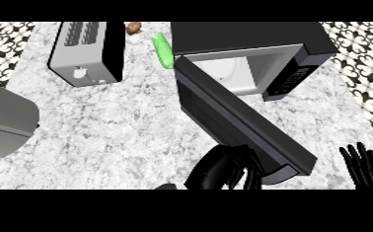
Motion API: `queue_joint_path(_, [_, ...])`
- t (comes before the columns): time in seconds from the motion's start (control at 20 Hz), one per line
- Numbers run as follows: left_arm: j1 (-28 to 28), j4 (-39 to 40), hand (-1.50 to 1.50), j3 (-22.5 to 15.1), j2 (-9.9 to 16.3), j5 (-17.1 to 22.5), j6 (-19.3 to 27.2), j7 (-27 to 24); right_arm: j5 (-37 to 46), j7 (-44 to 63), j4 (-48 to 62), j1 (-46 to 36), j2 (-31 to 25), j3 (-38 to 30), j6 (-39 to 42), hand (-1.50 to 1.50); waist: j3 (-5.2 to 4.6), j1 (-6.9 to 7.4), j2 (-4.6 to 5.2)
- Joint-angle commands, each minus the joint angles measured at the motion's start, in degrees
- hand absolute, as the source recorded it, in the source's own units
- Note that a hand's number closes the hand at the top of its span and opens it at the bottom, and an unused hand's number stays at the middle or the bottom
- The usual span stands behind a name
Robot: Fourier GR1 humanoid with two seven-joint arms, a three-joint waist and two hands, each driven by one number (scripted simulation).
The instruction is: Pick up the milk, place it into the microwave and close the microwave
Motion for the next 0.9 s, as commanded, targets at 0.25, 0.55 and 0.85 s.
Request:
queue_joint_path(0.25, [-8.7, 7.1, -1.50, 1.0, -0.2, 11.1, 9.1, -4.8, -6.0, 1.3, -10.5, 0.5, -3.8, 1.7, 6.3, -1.50, -0.13, -5.14, 0.99])
queue_joint_path(0.55, [-14.1, 11.1, -1.50, 5.5, -0.2, 15.8, 14.6, -8.3, -9.5, 5.7, -15.2, 0.6, -4.4, 3.7, 5.9, -1.50, -0.11, -6.93, 1.64])
queue_joint_path(0.85, [-18.9, 15.4, 1.50, 9.3, -0.2, 21.0, 18.4, -11.1, -12.6, 8.4, -19.0, 1.7, -6.9, 4.6, 7.7, -1.50, -0.06, -9.52, 2.37])
